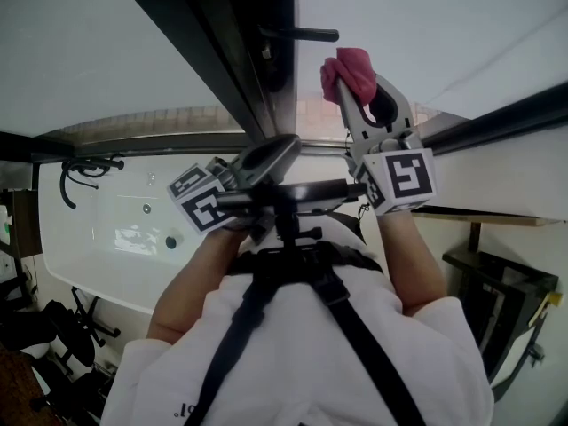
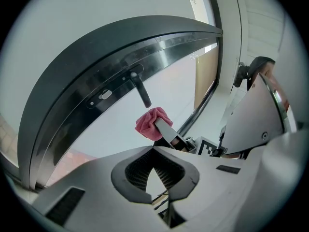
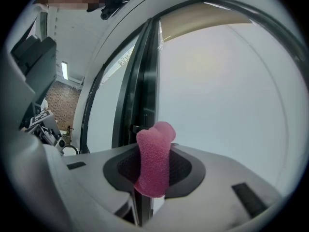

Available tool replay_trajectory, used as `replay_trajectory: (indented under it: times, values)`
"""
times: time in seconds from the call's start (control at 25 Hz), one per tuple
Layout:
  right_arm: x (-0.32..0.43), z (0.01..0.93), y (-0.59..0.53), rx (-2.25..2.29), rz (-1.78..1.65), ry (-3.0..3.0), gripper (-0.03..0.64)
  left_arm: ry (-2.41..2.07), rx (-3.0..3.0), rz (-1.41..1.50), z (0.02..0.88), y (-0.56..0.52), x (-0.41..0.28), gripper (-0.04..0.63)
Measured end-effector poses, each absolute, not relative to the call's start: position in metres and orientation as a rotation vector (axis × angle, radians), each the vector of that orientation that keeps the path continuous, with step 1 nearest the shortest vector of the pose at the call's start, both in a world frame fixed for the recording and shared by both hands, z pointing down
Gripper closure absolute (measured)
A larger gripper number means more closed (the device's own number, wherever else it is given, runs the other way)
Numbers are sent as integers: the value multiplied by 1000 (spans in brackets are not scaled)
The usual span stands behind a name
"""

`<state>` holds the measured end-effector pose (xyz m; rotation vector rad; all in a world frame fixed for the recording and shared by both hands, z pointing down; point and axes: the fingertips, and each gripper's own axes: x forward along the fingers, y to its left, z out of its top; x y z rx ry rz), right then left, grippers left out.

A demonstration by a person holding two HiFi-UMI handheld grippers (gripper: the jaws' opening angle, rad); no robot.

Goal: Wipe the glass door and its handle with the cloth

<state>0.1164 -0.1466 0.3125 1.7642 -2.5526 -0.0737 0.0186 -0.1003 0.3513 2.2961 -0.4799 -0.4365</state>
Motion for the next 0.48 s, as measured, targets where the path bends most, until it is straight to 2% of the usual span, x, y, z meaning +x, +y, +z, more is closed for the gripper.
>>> replay_trajectory:
  times: [0.28,0.48]
  values:
    - [102,334,-134,1685,17,-2568,509,-494,2278,-456,353,-106,11,603]
    - [87,380,-109,1613,234,-2559,511,-500,2259,-461,357,-107,8,603]
